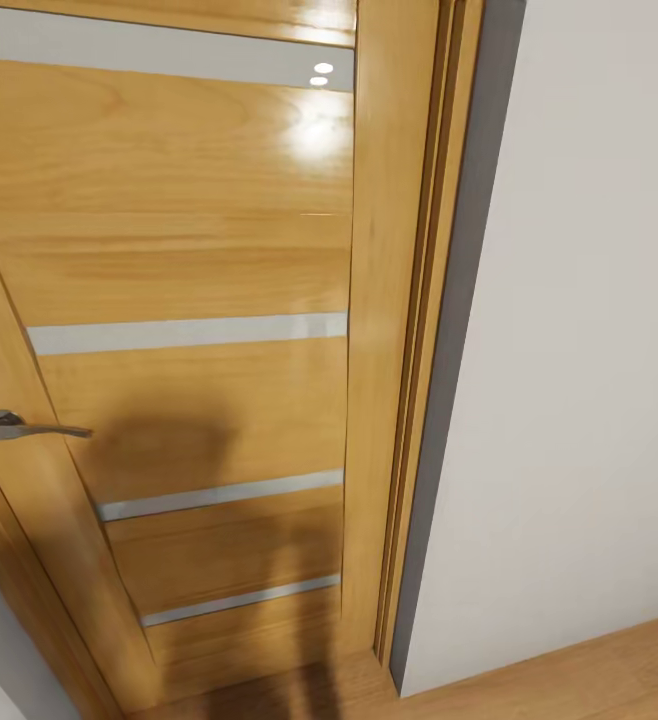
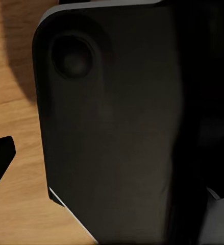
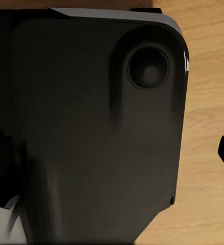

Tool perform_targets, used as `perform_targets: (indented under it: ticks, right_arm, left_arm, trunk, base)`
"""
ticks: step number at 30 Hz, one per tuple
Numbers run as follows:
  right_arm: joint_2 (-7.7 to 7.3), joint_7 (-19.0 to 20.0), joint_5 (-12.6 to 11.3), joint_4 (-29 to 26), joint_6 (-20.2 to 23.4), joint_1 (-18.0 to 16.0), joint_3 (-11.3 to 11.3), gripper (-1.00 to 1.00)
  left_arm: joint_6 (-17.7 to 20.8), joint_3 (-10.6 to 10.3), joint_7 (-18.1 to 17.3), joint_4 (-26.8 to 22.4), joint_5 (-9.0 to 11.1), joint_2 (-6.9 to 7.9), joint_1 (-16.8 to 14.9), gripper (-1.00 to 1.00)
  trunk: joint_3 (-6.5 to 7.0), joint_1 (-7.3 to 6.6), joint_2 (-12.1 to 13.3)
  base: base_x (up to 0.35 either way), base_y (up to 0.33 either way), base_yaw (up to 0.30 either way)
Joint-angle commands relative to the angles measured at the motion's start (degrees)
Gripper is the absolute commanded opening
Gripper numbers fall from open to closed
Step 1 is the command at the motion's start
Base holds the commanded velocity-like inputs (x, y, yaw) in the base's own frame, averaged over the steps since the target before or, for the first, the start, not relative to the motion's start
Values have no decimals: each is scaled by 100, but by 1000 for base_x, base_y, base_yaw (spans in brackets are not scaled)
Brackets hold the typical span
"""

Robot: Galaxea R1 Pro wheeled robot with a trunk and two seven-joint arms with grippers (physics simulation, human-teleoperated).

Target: In the bedroom, organize the workspace by keeping the computer under the desk, ensuring the monitor is on the desk, placing the keyboard on the desk next to the monitor, placing the mouse on the desk next to the keyboard, moving the folder from the swivel chair onto the desk next to the mouse, stacking the notebook on top of the folder with the pen on top of the notebook, and positioning the swivel chair next to the desk.

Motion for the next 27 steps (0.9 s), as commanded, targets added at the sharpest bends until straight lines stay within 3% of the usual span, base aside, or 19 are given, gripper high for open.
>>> perform_targets:
  ticks: [1, 9, 17, 22, 27]
  right_arm:
    - [0, -2, -3, -1, -3, -3, -4, 100]
    - [-3, 11, -10, -45, -133, -4, 5, 100]
    - [-22, -6, -16, -304, -1601, -4, -3, 100]
    - [-9, -19, -28, -1373, -2724, -4, -5, 100]
    - [-31, -26, -23, -2053, -2916, -4, -11, 100]
  left_arm:
    - [-2, 1, -1, -1, 0, 0, -2, 100]
    - [-8, 1, -33, -20, 1, 4, -2, 100]
    - [-175, 6, -29, -551, 8, -1, -2, 100]
    - [-1187, 16, 20, -1146, 58, 7, -2, 100]
    - [-1633, 8, 24, -1400, 78, 5, -2, 100]
  trunk:
    - [13, -23, 38]
    - [156, -199, 359]
    - [300, -374, 680]
    - [390, -484, 881]
    - [479, -594, 1081]
  base:
    - [0, 0, 0]
    - [0, 0, 0]
    - [0, 0, 0]
    - [0, 0, 0]
    - [0, 0, 0]
